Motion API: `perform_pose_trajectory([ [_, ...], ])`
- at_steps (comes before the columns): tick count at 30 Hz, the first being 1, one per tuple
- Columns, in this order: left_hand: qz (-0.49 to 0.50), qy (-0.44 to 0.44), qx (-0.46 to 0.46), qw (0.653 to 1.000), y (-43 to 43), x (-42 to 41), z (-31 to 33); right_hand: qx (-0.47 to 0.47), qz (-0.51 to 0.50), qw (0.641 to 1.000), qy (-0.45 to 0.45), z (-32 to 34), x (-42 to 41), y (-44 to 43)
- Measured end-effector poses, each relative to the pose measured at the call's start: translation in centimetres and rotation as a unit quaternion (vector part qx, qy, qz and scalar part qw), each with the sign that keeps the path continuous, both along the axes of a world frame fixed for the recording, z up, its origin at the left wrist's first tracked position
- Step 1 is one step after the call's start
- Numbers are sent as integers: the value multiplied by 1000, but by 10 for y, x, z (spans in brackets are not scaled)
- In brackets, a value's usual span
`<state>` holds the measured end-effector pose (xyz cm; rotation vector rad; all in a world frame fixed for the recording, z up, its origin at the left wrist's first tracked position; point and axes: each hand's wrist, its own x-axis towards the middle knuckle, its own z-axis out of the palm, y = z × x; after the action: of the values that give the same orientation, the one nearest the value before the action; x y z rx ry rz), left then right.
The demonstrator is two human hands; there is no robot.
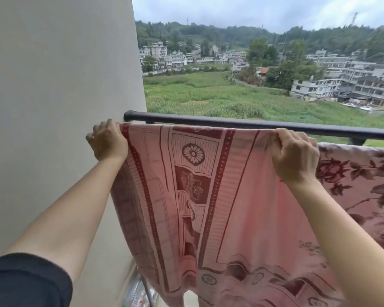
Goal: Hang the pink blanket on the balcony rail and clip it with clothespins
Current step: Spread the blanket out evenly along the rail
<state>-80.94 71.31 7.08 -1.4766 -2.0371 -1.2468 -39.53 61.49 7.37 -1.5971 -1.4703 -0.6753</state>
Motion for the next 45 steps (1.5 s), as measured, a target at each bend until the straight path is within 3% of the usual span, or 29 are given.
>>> perform_pose_trajectory([
  [3, 18, -19, 2, 1000, 0, 7, -4, 12, 18, 999, 27, -5, -14, 3],
  [7, 34, -99, 51, 993, -4, 8, -21, 28, 70, 996, -54, -17, -8, 5],
  [9, 24, -150, 91, 984, -6, 9, -24, 77, 46, 996, -6, -16, -3, 3],
  [12, -1, -296, 149, 944, -7, 17, -18, 89, 19, 990, 107, -15, -9, 3],
  [14, 17, -386, 98, 917, -5, 14, -15, 54, 22, 995, 83, -18, -16, 5],
  [16, 27, -365, 4, 931, -4, 3, -20, 11, 31, 998, 49, -23, -21, 8],
  [18, 17, -318, -14, 948, -6, -6, -22, -12, 23, 999, 45, -25, -23, 9],
  [20, -8, -329, 37, 944, -8, -8, -15, -13, 18, 999, 44, -25, -24, 8],
  [23, -61, -415, 147, 896, -8, -13, 9, -6, 10, 1000, 22, -25, -24, 7],
  [25, -19, -389, 195, 900, -7, -24, 20, -4, 7, 1000, 15, -25, -22, 6],
  [27, 43, -367, 172, 913, -5, -40, 21, 0, 5, 1000, 6, -27, -21, 7],
  [30, 93, -388, 15, 917, -1, -61, 7, -7, -3, 1000, -15, -28, -19, 8],
  [32, 99, -363, -42, 926, -2, -57, 2, -10, -5, 1000, -23, -29, -16, 7],
  [35, 69, -265, -16, 962, -8, -29, 1, -4, -4, 999, -48, -26, -8, 6],
  [38, -30, -101, 29, 994, -11, 6, 2, -1, -14, 999, -33, -20, -3, 6],
  [41, -149, 59, -13, 987, -9, 53, -1, -4, -33, 999, 27, -18, 8, 4],
  [45, -120, 97, -46, 987, -3, 100, -3, -73, -114, 990, 32, -21, 52, -9],
])
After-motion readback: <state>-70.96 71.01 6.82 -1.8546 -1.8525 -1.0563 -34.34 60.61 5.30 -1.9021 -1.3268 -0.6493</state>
